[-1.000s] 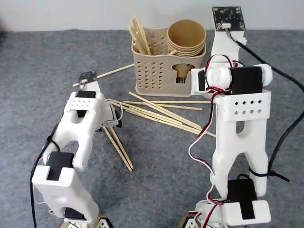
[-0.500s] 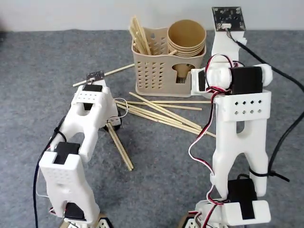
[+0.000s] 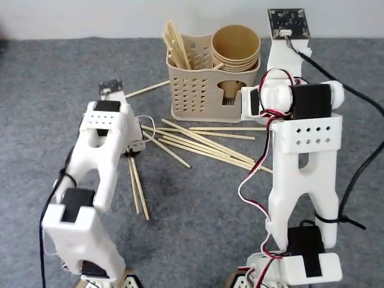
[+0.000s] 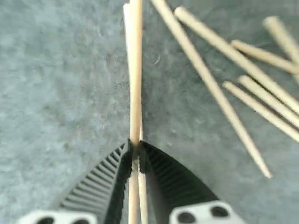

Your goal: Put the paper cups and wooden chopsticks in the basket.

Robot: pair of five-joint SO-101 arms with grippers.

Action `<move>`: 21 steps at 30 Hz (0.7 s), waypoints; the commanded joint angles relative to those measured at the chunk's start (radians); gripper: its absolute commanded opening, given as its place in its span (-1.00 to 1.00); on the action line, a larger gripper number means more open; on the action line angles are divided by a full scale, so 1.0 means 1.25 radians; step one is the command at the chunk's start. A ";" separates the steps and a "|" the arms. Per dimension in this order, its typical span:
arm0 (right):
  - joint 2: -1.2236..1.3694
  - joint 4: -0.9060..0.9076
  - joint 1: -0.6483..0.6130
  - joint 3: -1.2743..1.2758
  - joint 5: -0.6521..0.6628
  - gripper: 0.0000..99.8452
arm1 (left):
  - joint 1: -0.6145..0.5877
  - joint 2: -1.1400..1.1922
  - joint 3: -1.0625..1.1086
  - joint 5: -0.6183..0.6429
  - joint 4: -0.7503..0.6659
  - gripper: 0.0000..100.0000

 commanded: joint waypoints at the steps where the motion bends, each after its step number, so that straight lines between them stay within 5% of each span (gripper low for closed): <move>1: -0.039 0.031 0.007 -0.043 -0.005 -0.54 | 0.007 -0.152 -0.017 0.004 0.042 -0.98; 8: -0.039 0.033 0.007 -0.043 -0.005 -0.54 | 0.007 -0.347 -0.017 0.002 0.043 -0.97; 15: -0.133 0.033 0.002 0.018 0.001 -0.54 | 0.006 -0.495 -0.017 -0.002 -0.080 -0.97; 21: -0.265 0.024 0.001 0.210 0.044 -0.53 | 0.001 -0.458 -0.012 -0.080 0.061 -0.96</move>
